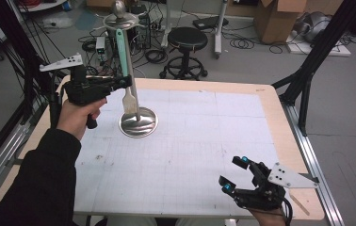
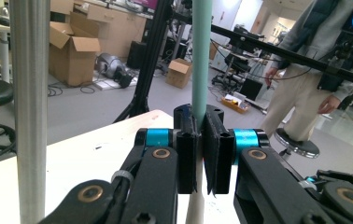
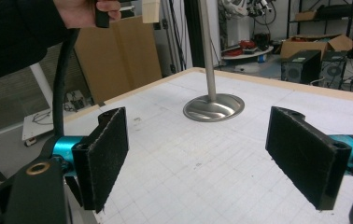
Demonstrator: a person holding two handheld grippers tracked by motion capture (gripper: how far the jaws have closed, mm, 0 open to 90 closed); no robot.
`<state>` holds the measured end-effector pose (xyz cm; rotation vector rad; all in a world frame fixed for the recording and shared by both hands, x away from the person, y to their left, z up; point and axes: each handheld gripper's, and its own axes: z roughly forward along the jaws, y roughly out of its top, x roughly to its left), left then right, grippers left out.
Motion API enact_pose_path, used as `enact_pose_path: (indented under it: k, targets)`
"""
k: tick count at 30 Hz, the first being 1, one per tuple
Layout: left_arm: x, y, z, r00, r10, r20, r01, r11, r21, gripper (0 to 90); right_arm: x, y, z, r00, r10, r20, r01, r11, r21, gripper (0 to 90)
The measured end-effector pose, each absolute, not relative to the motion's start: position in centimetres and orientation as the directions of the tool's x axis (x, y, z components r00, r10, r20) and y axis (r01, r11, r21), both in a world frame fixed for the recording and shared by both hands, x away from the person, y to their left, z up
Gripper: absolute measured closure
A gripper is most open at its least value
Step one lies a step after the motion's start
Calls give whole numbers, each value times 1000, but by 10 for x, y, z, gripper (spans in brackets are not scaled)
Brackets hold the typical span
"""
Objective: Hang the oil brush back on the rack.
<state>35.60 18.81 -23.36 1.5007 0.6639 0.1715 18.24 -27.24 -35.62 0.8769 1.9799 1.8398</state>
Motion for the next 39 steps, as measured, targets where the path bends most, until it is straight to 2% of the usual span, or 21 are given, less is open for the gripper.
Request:
enact_pose_path:
  k: [26,31,32,34,37,39]
  targets:
    - [370,187,-241,795,508,-332,339,81,937,841,183,-272,-357,-770,611,186,231,-5,973,200]
    - [366,184,-243,786,541,-298,313,68,947,830,183,-273,-357,-768,613,185,230,-5,973,200]
    - [365,184,-244,782,557,-281,303,54,951,775,183,-273,-358,-768,613,185,230,-7,973,199]
    - [358,183,-247,768,599,-228,270,20,963,594,182,-274,-357,-765,618,183,229,-4,973,200]
    - [346,185,-253,773,611,-170,219,-5,976,494,182,-275,-357,-758,628,177,223,-6,975,200]
    - [339,189,-257,749,644,-155,196,8,981,387,182,-277,-357,-751,638,171,219,-3,976,198]
